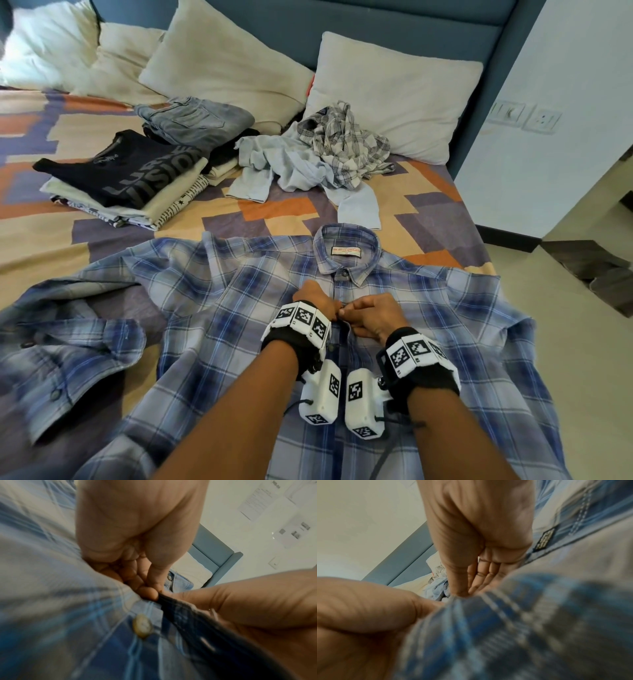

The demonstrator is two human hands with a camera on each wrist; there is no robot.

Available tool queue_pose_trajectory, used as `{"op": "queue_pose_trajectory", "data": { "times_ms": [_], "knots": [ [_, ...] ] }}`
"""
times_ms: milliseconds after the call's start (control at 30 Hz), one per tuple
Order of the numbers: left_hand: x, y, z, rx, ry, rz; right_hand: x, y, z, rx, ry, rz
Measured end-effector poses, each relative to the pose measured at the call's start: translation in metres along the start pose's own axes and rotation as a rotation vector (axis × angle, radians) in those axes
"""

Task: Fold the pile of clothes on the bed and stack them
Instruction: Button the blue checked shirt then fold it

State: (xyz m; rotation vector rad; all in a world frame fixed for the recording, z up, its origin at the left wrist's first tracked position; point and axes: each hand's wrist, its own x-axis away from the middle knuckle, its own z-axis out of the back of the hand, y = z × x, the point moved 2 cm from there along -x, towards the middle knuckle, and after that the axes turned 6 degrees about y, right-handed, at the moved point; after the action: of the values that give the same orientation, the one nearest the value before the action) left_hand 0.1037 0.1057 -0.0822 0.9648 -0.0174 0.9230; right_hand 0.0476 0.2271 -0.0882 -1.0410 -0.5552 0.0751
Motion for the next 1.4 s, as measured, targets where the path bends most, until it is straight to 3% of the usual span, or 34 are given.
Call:
{"op": "queue_pose_trajectory", "data": {
  "times_ms": [267,433,533,700,833,900,1000,1133,1233,1400],
  "knots": [
    [0.002,0.002,-0.007,-0.178,0.034,-0.13,-0.003,-0.007,-0.009,0.142,0.073,0.022],
    [0.0,0.001,-0.009,-0.214,0.022,-0.097,0.005,-0.018,-0.013,0.428,0.058,0.142],
    [0.006,0.004,-0.009,-0.202,0.054,-0.074,0.004,-0.016,-0.012,0.459,0.056,0.15],
    [0.016,-0.003,-0.002,0.016,0.061,-0.013,0.003,-0.007,-0.013,0.382,0.014,0.11],
    [0.036,-0.018,0.008,0.166,-0.007,-0.093,0.025,-0.001,-0.008,0.231,0.034,0.069],
    [0.048,-0.031,0.011,0.222,0.049,-0.114,0.044,0.002,-0.003,0.195,0.026,0.076],
    [0.077,-0.049,0.014,0.324,0.249,-0.142,0.076,0.01,0.005,0.237,0.032,0.108],
    [0.106,-0.048,0.009,0.125,0.262,-0.192,0.095,0.013,0.007,0.417,0.166,0.182],
    [0.11,-0.041,0.012,-0.057,0.238,-0.143,0.103,0.013,0.009,0.34,0.222,0.18],
    [0.105,-0.029,0.01,-0.169,0.169,-0.094,0.108,0.013,0.006,0.212,0.235,0.214]
  ]
}}
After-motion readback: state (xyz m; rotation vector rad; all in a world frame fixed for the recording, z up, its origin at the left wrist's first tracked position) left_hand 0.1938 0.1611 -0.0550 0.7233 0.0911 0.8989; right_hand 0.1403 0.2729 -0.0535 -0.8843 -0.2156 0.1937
